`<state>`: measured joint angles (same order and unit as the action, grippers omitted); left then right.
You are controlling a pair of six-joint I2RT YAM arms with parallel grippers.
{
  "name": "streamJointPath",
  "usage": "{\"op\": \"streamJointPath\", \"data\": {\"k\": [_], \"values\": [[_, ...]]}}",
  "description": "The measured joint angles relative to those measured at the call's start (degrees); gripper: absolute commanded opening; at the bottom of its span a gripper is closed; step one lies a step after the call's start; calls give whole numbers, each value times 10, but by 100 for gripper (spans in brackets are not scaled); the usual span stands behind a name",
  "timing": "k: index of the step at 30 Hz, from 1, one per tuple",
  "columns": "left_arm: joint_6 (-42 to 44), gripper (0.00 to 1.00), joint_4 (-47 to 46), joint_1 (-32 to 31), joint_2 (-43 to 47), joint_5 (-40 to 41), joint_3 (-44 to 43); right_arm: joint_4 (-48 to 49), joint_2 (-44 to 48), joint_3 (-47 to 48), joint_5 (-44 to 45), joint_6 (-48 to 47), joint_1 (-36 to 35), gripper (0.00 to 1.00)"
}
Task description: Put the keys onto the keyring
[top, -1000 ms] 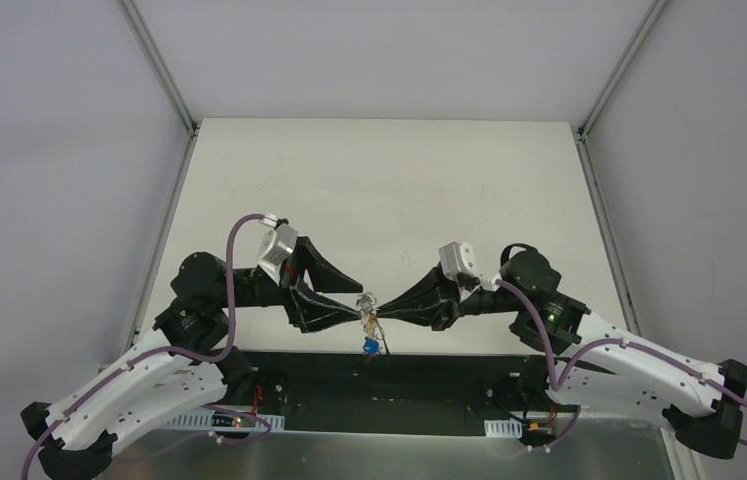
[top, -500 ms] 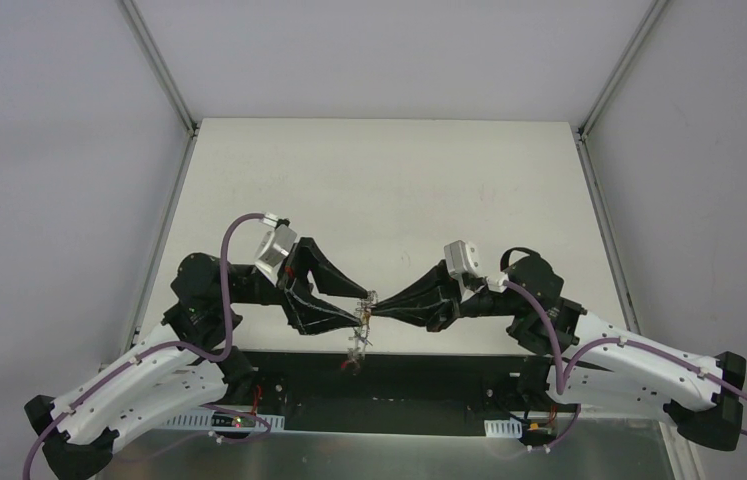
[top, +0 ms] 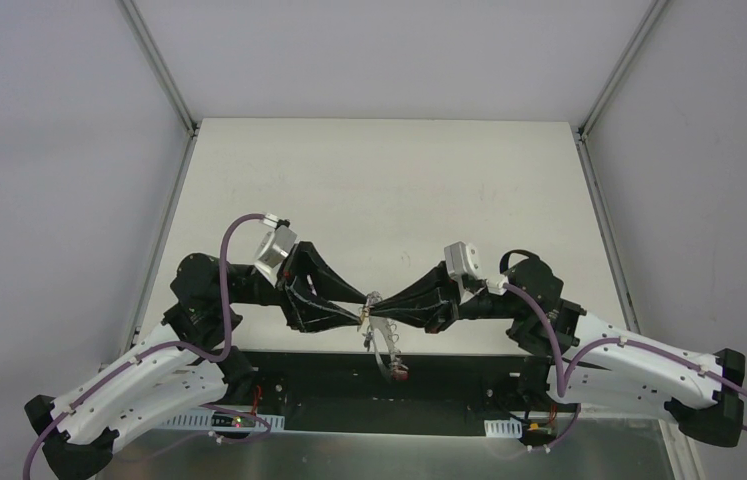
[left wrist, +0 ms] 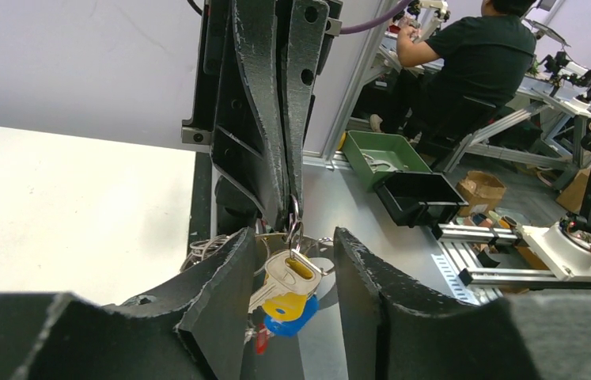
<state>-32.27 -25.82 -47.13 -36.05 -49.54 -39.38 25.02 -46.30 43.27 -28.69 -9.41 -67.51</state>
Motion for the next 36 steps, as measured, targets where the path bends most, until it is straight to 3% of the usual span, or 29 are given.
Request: {"op": "streamJointPath", "data": {"k": [5, 13, 36], "values": [[-3, 26, 0, 0, 0, -3, 2, 0, 0, 0, 5, -5, -8, 0], [-3, 0, 6, 0, -1, -14, 6, -19, 3, 3, 11, -22, -14, 0], [-14, 0, 58, 0, -2, -42, -37, -199, 3, 57, -7, -118, -26, 0]]}}
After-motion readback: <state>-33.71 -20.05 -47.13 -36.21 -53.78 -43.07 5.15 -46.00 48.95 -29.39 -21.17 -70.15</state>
